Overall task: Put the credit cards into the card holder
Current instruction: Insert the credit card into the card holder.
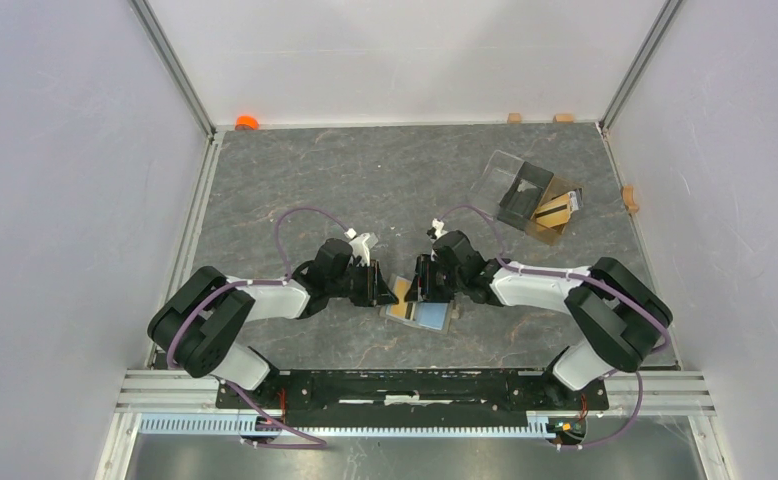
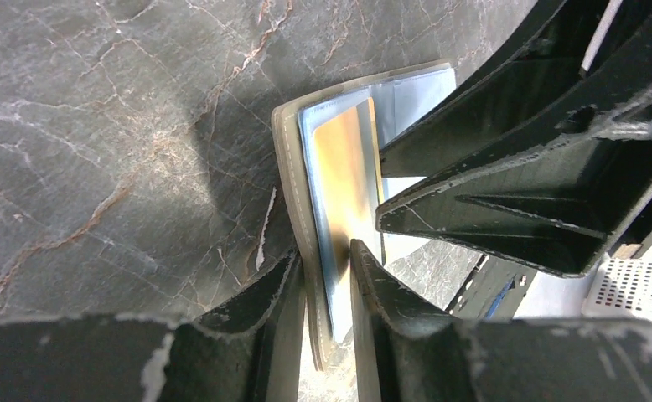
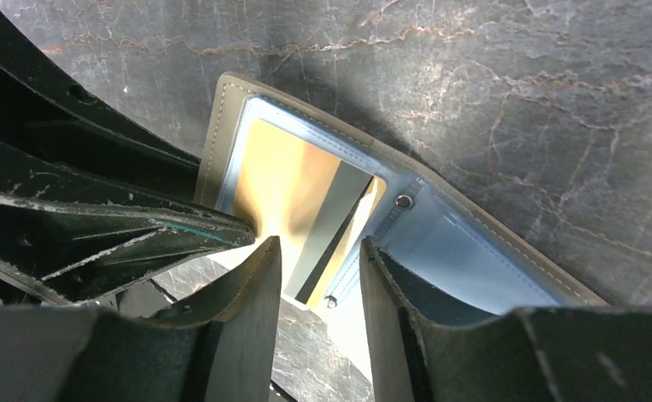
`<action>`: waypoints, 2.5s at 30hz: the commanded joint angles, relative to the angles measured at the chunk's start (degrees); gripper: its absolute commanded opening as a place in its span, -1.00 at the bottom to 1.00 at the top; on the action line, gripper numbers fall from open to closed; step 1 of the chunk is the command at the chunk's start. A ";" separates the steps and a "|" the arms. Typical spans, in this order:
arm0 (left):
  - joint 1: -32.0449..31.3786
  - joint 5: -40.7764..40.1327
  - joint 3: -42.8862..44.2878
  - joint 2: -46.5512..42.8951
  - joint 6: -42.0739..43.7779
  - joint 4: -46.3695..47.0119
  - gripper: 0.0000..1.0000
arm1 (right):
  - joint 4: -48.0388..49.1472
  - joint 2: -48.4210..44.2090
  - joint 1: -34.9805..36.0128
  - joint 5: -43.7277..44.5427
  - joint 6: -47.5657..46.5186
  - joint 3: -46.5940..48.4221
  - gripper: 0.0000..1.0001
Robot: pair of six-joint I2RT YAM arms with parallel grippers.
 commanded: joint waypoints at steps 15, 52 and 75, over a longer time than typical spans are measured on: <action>-0.01 1.95 -1.41 -0.54 -1.93 3.83 -0.34 | -0.21 -5.10 4.98 4.02 5.95 -3.34 -0.15; -0.04 1.26 -3.58 -2.20 -3.50 5.02 -0.66 | -0.08 -6.15 5.86 7.77 3.81 -0.96 -0.34; -0.04 0.90 -4.93 -2.17 -4.58 6.68 -0.86 | -12.84 -19.64 3.61 17.63 5.37 -7.90 -0.23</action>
